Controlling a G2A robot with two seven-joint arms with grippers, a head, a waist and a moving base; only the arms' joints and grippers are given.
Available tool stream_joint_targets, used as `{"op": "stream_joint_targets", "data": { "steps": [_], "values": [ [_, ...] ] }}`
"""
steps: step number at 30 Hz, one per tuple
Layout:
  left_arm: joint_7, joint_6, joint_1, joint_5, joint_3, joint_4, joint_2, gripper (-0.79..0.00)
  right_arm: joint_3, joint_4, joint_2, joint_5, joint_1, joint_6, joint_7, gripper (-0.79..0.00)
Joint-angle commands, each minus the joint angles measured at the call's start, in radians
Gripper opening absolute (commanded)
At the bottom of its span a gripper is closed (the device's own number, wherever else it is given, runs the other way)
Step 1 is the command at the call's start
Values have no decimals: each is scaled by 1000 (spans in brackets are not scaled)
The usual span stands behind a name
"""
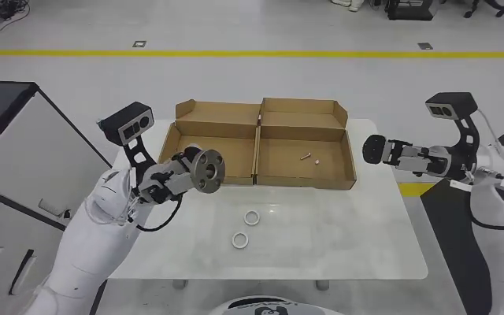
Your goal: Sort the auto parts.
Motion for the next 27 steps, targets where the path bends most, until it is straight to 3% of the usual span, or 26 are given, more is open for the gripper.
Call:
{"op": "stream_joint_targets", "data": {
  "steps": [1,10,19,27],
  "values": [
    [0,0,2,5,1,-4,11,-785,0,0,0,0,0,0,0,0],
    [0,0,19,-127,-21,-73,32,-785,0,0,0,0,0,0,0,0],
    [0,0,49,-283,-70,-127,22,-785,0,0,0,0,0,0,0,0],
    [0,0,70,-215,-75,-118,36,-785,0,0,0,0,0,0,0,0]
  ]
}}
